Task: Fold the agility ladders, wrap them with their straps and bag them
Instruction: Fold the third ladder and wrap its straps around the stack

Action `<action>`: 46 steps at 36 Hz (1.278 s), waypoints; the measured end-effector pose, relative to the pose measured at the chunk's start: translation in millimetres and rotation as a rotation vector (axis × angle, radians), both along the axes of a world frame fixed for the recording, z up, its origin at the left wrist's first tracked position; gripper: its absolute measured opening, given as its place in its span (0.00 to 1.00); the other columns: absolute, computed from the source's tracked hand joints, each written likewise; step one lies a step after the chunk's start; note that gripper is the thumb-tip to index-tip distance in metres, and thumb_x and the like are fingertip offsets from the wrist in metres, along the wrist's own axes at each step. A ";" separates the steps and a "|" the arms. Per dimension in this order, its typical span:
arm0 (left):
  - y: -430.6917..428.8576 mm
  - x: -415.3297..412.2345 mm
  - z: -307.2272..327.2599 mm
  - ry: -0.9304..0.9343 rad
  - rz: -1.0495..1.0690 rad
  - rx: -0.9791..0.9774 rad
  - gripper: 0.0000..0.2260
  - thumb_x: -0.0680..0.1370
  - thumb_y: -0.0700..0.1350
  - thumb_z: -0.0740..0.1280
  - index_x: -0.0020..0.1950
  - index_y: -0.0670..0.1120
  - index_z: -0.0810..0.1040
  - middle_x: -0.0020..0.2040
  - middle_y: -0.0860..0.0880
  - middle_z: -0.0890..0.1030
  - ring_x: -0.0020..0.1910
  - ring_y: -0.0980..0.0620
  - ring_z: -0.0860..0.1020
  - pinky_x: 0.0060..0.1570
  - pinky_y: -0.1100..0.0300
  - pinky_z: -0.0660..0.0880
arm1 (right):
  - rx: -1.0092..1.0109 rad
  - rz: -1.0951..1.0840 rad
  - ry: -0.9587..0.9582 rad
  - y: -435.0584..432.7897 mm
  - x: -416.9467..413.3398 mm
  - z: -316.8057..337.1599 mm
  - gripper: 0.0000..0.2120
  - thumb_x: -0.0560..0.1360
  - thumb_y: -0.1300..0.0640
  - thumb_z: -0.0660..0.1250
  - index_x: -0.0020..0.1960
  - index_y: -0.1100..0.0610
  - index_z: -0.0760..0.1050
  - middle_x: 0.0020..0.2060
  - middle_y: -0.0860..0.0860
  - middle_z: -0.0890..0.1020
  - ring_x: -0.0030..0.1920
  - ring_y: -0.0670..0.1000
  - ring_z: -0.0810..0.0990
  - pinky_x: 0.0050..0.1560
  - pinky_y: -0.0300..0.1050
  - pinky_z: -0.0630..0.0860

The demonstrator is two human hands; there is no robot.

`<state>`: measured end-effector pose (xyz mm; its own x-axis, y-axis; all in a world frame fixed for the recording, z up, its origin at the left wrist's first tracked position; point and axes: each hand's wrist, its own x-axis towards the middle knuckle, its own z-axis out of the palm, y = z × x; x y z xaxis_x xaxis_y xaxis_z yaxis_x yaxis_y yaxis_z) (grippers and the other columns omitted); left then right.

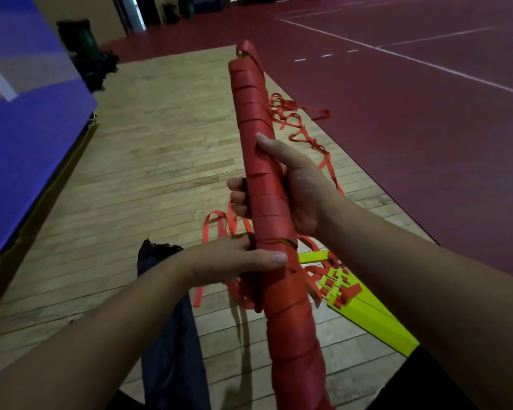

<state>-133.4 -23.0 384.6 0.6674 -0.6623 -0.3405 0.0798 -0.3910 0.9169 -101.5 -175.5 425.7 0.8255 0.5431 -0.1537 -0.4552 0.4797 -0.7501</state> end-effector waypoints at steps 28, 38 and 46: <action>-2.9 3.7 1.7 -0.064 0.019 0.102 0.15 0.69 0.56 0.77 0.52 0.53 0.81 0.47 0.54 0.86 0.49 0.56 0.84 0.49 0.65 0.78 | -0.196 0.059 -0.098 -3.3 8.9 -11.6 0.17 0.76 0.44 0.66 0.45 0.58 0.73 0.35 0.55 0.79 0.32 0.51 0.78 0.37 0.43 0.79; -3.4 9.1 -0.1 -0.210 0.071 0.343 0.18 0.75 0.63 0.67 0.44 0.47 0.79 0.34 0.50 0.82 0.32 0.54 0.80 0.37 0.60 0.76 | -0.608 -0.498 -0.171 0.0 15.4 -22.3 0.19 0.73 0.42 0.75 0.42 0.58 0.76 0.31 0.52 0.78 0.32 0.50 0.80 0.38 0.46 0.81; -3.6 15.9 -9.5 -0.283 0.207 0.312 0.14 0.74 0.56 0.74 0.46 0.46 0.82 0.34 0.47 0.81 0.31 0.54 0.77 0.37 0.55 0.77 | -0.444 -0.422 -0.085 2.1 19.0 -23.0 0.16 0.77 0.44 0.70 0.49 0.58 0.77 0.37 0.52 0.81 0.37 0.49 0.81 0.46 0.49 0.82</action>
<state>-117.5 -26.6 375.1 0.8699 -0.4005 -0.2880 -0.0512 -0.6540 0.7548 -82.5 -173.4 402.7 0.9745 0.0662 -0.2146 -0.2243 0.2396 -0.9446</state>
